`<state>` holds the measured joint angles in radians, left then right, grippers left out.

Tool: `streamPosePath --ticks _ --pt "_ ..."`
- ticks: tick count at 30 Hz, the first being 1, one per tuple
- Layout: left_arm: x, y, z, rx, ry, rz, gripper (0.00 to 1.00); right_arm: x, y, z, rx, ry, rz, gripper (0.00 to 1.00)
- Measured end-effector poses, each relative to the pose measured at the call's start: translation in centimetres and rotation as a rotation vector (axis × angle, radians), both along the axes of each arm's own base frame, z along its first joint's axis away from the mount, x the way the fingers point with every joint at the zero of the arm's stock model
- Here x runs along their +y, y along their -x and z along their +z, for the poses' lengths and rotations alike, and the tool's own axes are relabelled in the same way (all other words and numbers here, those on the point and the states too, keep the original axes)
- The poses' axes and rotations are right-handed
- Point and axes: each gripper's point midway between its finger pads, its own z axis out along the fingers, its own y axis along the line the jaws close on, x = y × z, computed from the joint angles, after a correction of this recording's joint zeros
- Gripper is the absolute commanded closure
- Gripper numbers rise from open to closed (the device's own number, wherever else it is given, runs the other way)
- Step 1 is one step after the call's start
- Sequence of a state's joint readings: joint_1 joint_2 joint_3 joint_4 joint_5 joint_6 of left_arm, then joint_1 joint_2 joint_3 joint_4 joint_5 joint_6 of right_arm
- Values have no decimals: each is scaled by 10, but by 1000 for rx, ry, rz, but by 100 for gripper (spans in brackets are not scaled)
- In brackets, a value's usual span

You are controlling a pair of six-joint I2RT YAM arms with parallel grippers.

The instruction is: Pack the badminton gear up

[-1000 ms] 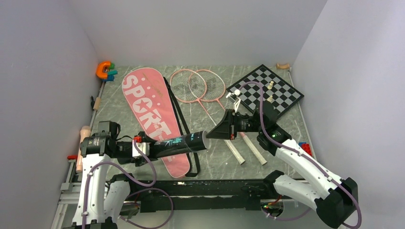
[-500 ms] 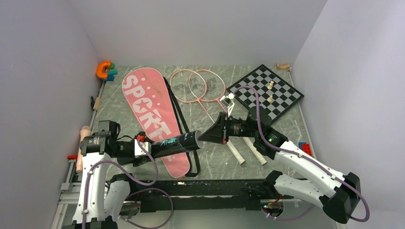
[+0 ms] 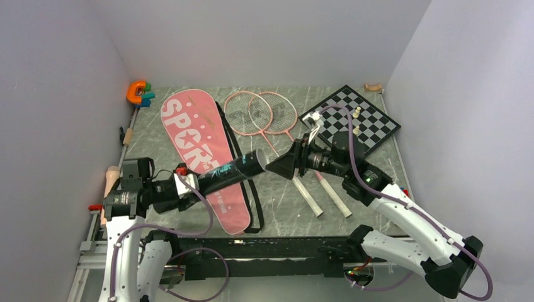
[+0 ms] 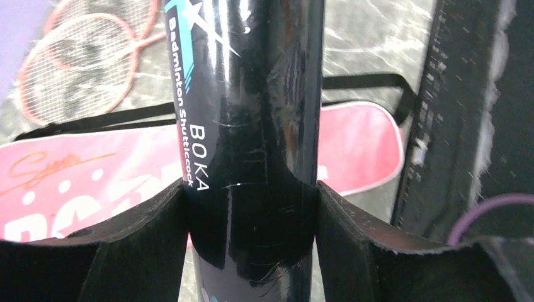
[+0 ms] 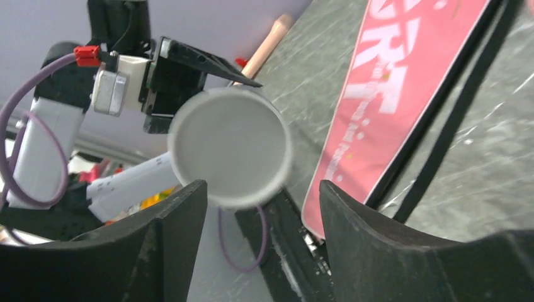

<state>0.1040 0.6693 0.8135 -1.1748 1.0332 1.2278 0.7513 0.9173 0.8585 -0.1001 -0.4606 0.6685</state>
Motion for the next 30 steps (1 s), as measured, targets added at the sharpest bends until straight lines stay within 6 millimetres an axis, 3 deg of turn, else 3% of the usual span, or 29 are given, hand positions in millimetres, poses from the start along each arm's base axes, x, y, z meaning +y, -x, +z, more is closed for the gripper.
streamPosePath --ticks 5,10,13,17,22,30 --pt "7 -25 15 13 37 136 100 -28 -30 34 -65 46 -130 23" --pt "32 -58 16 129 3 340 100 -55 -59 55 -121 94 -277 22" --pt "59 -78 12 197 -26 505 100 -60 -65 39 -92 154 -307 22" --pt "105 -93 -4 288 -60 745 100 -66 -71 2 -26 234 -336 22" --pt "157 -90 -27 376 -70 1002 100 -73 -68 -42 55 317 -350 22" --pt "212 -77 -77 542 -106 1281 100 -77 -63 -71 106 361 -348 22"
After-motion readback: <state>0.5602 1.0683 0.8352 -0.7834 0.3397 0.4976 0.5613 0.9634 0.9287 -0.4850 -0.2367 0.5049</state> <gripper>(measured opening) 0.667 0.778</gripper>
